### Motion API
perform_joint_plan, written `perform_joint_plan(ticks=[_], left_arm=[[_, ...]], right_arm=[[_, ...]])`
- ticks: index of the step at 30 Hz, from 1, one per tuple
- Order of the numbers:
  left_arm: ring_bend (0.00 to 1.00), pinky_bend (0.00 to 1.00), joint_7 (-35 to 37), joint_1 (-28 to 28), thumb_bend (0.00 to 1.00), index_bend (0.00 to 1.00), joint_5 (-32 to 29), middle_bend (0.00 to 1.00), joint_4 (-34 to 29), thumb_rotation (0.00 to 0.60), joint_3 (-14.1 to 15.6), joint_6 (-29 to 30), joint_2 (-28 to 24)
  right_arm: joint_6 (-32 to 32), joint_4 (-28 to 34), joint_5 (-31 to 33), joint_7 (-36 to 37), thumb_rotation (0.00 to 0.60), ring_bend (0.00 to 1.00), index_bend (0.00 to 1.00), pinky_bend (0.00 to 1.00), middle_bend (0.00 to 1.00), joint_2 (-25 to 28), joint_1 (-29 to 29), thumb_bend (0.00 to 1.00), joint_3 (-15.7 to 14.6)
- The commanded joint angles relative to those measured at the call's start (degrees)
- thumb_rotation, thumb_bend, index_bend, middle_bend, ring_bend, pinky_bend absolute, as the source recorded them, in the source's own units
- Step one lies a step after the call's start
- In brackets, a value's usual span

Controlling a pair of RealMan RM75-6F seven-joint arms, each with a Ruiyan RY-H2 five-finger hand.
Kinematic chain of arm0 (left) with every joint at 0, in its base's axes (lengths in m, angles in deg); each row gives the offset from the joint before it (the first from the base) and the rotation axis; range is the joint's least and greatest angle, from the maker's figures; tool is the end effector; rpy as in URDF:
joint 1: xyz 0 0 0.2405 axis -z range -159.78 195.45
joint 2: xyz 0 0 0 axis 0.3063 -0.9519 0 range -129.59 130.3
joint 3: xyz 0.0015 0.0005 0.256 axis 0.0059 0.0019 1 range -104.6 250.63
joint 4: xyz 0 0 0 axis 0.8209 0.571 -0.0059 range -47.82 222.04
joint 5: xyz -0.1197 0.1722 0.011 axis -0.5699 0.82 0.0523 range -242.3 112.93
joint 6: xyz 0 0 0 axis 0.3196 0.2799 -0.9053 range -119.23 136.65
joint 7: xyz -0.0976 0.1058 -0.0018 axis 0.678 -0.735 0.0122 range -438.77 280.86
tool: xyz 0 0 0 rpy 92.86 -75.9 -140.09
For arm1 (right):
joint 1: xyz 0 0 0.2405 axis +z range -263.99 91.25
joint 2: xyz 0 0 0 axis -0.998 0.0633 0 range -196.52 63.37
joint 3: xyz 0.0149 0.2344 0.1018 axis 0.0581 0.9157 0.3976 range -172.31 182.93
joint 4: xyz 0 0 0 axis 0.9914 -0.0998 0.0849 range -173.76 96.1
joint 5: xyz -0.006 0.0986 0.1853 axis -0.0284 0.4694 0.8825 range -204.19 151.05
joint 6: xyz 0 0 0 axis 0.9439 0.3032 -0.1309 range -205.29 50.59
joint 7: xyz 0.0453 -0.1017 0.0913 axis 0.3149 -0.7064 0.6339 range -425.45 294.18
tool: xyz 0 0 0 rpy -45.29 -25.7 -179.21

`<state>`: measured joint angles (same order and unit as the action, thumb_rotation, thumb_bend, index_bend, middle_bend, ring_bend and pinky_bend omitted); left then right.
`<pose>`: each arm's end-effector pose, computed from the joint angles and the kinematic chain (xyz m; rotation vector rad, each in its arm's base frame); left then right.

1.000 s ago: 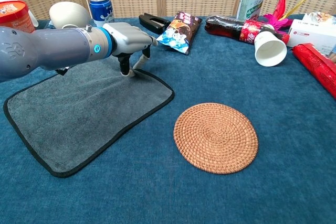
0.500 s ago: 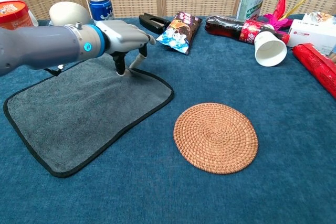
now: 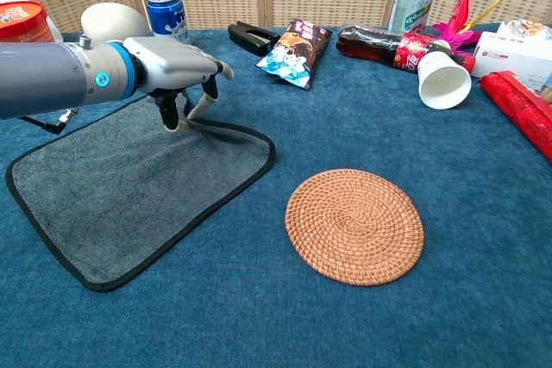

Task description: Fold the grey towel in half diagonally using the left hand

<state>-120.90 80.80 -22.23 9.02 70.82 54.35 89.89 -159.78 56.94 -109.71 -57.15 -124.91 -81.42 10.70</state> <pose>-0.1086 0.3900 -0.0417 -2.1237 -0.5669 -0.5017 -0.3105 -0.1901 0.1886 1.3048 -1.0018 0.9754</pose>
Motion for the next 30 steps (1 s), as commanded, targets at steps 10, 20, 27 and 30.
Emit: perform_joint_plan(ticks=[10,20,27,30], left_arm=[[0.0,0.04,-3.41,-0.29,0.58,0.63,-3.48,0.0,-8.06,0.6,1.65,3.04,-4.53],[0.0,0.03,-4.42,-1.62,0.58,0.62,-1.91,0.0,-13.49,0.6,3.49,6.49,-6.94],[0.0,0.01,-4.88,-4.33,0.58,0.62,2.31,0.0,-17.73,0.6,5.38,11.35,-7.74],[0.0,0.01,-5.44,-5.28,0.58,0.61,2.99,0.0,-18.99,0.6,5.87,12.69,-7.72]], right_arm=[[-0.14,0.17,-0.3,0.14,0.579,0.0,0.0,0.0,0.0,0.09,-0.02,0.0,-0.11],[-0.26,0.3,-0.47,0.5,0.577,0.0,0.0,0.0,0.0,0.25,-0.07,0.0,-0.17],[-0.39,0.39,-0.71,1.06,0.583,0.0,0.0,0.0,0.0,0.49,-0.13,0.0,-0.22],[-0.49,0.48,-0.91,1.2,0.582,0.0,0.0,0.0,0.0,0.57,-0.16,0.0,-0.29]])
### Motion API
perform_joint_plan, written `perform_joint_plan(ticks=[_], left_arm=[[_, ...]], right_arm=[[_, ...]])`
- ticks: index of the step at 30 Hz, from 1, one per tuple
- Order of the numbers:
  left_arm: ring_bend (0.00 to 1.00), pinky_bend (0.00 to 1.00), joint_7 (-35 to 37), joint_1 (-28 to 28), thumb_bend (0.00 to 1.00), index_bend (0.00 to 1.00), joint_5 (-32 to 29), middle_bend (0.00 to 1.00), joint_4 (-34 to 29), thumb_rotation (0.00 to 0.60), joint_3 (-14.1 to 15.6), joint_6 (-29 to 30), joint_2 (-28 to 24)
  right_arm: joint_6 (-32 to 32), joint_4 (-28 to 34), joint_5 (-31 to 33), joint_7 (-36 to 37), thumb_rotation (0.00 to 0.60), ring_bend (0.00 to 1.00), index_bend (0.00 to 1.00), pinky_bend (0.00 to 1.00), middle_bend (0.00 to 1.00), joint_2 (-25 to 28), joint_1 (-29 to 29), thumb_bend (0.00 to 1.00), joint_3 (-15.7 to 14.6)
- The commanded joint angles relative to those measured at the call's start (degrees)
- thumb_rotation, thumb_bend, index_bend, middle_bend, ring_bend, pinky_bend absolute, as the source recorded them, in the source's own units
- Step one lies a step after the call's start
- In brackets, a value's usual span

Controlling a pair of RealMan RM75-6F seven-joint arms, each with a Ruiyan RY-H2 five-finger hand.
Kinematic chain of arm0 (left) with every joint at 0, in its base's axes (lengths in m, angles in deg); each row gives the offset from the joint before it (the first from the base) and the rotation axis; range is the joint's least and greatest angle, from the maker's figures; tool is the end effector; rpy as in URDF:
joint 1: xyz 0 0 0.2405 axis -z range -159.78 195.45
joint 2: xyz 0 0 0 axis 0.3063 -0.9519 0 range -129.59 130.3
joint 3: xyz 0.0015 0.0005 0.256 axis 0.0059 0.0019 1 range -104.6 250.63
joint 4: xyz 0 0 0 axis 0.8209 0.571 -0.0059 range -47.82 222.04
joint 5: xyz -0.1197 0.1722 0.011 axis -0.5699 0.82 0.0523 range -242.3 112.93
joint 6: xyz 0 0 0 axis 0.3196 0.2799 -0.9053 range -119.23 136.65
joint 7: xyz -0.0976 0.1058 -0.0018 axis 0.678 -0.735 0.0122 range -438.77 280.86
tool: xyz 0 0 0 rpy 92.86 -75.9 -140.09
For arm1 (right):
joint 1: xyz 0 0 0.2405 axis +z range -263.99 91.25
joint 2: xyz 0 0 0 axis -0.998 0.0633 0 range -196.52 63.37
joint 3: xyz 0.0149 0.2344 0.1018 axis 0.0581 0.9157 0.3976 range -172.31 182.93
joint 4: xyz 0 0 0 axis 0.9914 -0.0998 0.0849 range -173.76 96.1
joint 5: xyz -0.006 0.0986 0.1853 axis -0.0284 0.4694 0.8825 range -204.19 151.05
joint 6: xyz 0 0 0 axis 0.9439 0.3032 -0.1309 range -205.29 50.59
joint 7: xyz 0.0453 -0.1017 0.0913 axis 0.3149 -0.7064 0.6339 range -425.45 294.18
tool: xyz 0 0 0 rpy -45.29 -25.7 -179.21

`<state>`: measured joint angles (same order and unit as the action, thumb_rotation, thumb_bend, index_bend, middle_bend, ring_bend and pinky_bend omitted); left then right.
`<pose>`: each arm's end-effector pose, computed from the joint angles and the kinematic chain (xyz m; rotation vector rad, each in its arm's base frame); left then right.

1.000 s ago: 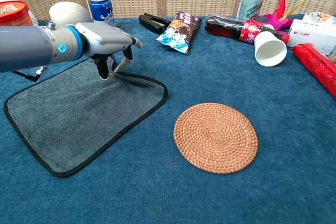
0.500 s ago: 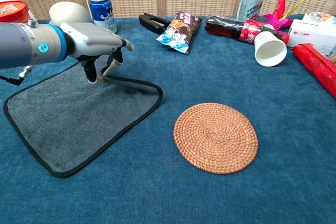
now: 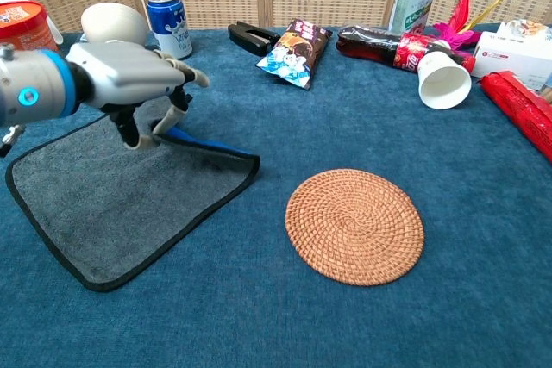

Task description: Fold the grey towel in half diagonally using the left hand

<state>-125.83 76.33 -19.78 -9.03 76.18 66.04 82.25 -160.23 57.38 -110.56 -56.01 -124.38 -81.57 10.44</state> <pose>-0.1238 0.3343 -0.0122 -2.1305 -0.5339 -0.4946 -0.3080 -0.1883 0.1902 1.3088 -1.0085 0.9954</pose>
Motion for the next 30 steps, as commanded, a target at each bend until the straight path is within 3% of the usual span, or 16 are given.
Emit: perform_joint_plan(ticks=[1,19,30], left_arm=[[0.0,0.01,-0.65,-1.06,0.58,0.61,0.61,0.0,-1.26,0.6,0.64,1.3,-0.08],[0.0,0.01,-2.85,-5.21,0.58,0.6,3.14,0.0,-6.06,0.6,3.32,4.88,-1.77],[0.0,0.01,-0.08,-8.47,0.58,0.6,9.89,0.0,-7.08,0.6,5.31,4.98,-3.95]], right_arm=[[-0.06,0.08,-0.11,0.13,0.58,0.0,0.0,0.0,0.0,0.07,-0.03,0.0,-0.05],[-0.56,0.46,-0.85,0.99,0.583,0.0,0.0,0.0,0.0,0.53,-0.22,0.0,-0.29],[-0.28,0.43,-0.59,0.87,0.581,0.0,0.0,0.0,0.0,0.5,-0.11,0.0,-0.27]])
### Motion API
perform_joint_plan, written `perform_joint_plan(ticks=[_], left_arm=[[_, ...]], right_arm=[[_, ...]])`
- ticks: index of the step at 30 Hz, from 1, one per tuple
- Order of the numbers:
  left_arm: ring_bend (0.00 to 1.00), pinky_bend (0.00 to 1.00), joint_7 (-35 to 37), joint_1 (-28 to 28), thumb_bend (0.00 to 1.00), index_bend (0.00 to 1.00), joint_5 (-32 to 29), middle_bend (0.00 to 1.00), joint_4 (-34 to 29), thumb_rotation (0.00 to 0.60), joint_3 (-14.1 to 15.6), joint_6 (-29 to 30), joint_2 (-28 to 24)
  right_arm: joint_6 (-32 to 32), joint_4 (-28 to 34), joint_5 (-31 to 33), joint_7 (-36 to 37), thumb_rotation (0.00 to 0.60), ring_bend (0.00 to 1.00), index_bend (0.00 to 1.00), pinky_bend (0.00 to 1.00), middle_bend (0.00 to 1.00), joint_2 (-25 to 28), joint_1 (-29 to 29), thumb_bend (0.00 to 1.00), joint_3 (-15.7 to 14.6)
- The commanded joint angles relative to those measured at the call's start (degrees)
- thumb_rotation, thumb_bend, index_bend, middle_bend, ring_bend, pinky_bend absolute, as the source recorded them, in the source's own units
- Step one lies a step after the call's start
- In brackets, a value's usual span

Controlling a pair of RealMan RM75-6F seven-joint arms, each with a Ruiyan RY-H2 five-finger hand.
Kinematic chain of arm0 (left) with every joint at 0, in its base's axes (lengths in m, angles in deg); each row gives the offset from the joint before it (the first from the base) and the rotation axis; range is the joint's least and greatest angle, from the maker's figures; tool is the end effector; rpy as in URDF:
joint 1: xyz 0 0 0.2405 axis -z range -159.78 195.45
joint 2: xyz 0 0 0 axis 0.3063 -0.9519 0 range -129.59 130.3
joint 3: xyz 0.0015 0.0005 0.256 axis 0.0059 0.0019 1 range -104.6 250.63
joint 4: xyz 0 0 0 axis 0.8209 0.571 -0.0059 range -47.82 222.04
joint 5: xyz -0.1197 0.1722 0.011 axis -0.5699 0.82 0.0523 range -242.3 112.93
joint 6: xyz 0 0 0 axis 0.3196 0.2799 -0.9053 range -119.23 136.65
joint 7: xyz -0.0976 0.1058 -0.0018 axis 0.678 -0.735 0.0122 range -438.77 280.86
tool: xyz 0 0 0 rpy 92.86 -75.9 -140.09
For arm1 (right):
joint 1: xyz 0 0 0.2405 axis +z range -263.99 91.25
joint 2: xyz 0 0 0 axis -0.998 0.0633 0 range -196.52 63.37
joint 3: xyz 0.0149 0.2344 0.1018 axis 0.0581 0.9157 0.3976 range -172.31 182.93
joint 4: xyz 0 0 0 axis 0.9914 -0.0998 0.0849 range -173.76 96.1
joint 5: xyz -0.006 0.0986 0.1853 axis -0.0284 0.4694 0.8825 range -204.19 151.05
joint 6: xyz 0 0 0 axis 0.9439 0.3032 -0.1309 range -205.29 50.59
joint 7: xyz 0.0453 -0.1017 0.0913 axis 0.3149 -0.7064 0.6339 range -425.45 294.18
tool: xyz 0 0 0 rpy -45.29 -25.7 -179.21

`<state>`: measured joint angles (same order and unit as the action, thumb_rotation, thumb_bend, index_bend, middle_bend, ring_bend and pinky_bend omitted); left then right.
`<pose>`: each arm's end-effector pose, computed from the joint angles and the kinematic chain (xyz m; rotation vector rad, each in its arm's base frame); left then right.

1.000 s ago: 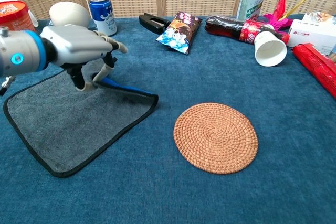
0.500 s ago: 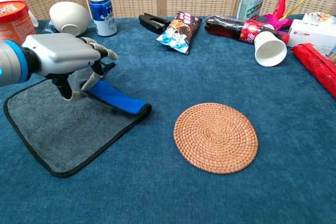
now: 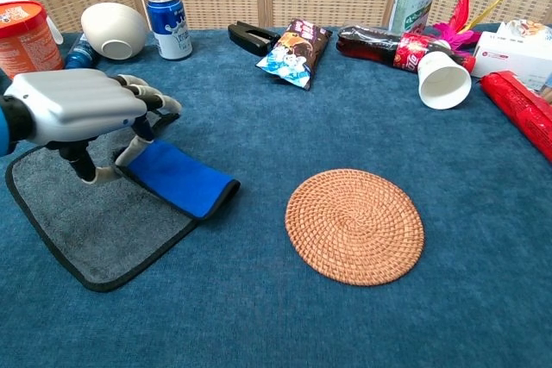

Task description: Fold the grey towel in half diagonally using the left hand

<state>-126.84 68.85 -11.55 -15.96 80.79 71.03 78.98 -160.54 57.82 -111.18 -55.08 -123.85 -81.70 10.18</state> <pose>-0.1538 0.2890 0.0010 -2.1523 -0.5301 -0.4776 -0.3061 -0.1866 0.1917 1.3118 -1.0160 1.0097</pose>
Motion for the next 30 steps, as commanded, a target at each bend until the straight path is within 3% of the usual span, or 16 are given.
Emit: perform_joint_plan(ticks=[1,22,30], left_arm=[[0.0,0.01,1.28,-1.28,0.58,0.6,2.27,0.0,-0.15,0.6,0.91,-0.11,-0.91],[0.0,0.01,8.95,-7.75,0.58,0.61,16.13,0.0,2.23,0.6,3.51,-0.63,-4.26],[0.0,0.01,10.58,-9.51,0.58,0.6,18.48,0.0,2.59,0.6,3.45,-1.02,-5.53]], right_arm=[[0.05,-0.02,0.06,-0.11,0.581,0.0,0.0,0.0,0.0,-0.06,0.03,0.0,0.0],[0.65,-0.13,0.59,-1.17,0.579,0.0,0.0,0.0,0.0,-0.54,0.3,0.0,0.0],[0.87,-0.17,0.74,-1.56,0.584,0.0,0.0,0.0,0.0,-0.72,0.42,0.0,-0.01]])
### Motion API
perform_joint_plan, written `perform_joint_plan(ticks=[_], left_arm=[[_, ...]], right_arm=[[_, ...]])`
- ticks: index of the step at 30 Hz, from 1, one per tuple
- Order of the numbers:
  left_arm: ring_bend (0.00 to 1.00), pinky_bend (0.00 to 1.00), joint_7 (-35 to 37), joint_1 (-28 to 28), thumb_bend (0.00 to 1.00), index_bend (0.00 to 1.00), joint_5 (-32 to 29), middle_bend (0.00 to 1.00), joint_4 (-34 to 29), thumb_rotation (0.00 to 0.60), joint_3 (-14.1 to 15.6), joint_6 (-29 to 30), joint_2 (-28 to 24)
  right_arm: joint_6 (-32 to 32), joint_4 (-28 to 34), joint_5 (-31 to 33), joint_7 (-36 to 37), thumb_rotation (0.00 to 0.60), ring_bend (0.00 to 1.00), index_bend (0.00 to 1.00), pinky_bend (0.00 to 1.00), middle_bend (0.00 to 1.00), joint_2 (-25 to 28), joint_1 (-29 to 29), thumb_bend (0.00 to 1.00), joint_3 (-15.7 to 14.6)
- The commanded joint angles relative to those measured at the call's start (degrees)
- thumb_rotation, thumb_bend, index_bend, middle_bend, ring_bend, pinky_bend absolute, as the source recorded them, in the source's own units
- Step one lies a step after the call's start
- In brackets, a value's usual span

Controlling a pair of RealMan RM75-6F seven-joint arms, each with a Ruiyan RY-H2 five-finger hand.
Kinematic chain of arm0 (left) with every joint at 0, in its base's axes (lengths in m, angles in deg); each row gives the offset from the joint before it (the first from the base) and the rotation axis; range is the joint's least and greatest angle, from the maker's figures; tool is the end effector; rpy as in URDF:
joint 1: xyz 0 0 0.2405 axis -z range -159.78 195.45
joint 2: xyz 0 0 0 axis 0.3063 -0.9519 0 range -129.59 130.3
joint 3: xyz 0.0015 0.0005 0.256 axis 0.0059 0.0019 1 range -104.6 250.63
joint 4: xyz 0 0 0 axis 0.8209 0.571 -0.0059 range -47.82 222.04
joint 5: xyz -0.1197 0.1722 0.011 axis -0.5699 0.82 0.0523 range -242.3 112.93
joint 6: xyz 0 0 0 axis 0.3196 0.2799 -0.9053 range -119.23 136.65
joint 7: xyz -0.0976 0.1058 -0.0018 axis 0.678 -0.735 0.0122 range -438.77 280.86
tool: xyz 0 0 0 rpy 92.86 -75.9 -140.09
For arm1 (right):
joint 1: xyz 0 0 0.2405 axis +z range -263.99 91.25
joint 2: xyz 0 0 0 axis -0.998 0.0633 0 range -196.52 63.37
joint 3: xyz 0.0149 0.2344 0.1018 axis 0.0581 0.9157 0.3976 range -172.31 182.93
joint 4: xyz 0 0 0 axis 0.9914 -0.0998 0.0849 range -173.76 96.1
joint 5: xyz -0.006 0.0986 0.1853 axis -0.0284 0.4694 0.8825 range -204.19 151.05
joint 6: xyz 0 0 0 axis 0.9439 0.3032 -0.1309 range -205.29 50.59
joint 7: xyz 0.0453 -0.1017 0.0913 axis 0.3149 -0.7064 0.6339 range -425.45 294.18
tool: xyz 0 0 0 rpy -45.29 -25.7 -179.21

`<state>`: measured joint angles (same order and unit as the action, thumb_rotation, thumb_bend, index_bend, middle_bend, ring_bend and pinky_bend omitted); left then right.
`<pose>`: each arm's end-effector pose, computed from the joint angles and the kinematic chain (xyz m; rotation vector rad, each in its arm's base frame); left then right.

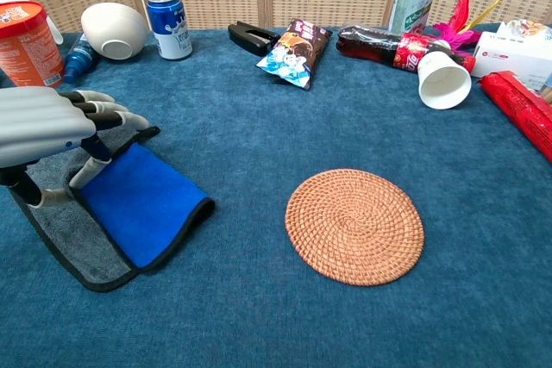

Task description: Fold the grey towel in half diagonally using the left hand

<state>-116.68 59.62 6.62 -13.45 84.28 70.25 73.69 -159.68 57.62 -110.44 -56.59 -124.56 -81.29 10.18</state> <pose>-0.1971 0.2602 0.0239 -2.1939 -0.5148 -0.5257 -0.3075 -0.1888 0.1869 1.3182 -1.0160 0.9860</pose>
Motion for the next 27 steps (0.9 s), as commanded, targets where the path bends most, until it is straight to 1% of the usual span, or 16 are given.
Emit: perform_joint_plan(ticks=[1,13,27], left_arm=[[0.0,0.01,0.65,-0.54,0.58,0.6,0.63,0.0,0.23,0.6,-0.07,-0.36,-0.42],[0.0,0.01,3.08,-2.91,0.58,0.6,3.68,0.0,1.08,0.6,-0.65,-1.1,-1.12],[0.0,0.01,4.14,-4.93,0.58,0.6,5.22,0.0,2.04,0.6,-1.46,-2.18,-2.27]], right_arm=[[0.02,0.03,0.04,-0.13,0.583,0.0,0.0,0.0,0.0,-0.03,0.02,0.0,0.0],[0.1,0.01,0.26,-0.86,0.582,0.0,0.0,0.0,0.0,-0.28,0.07,0.0,0.02],[0.14,-0.1,0.26,-1.35,0.581,0.0,0.0,0.0,0.0,-0.52,0.1,0.0,-0.04]])
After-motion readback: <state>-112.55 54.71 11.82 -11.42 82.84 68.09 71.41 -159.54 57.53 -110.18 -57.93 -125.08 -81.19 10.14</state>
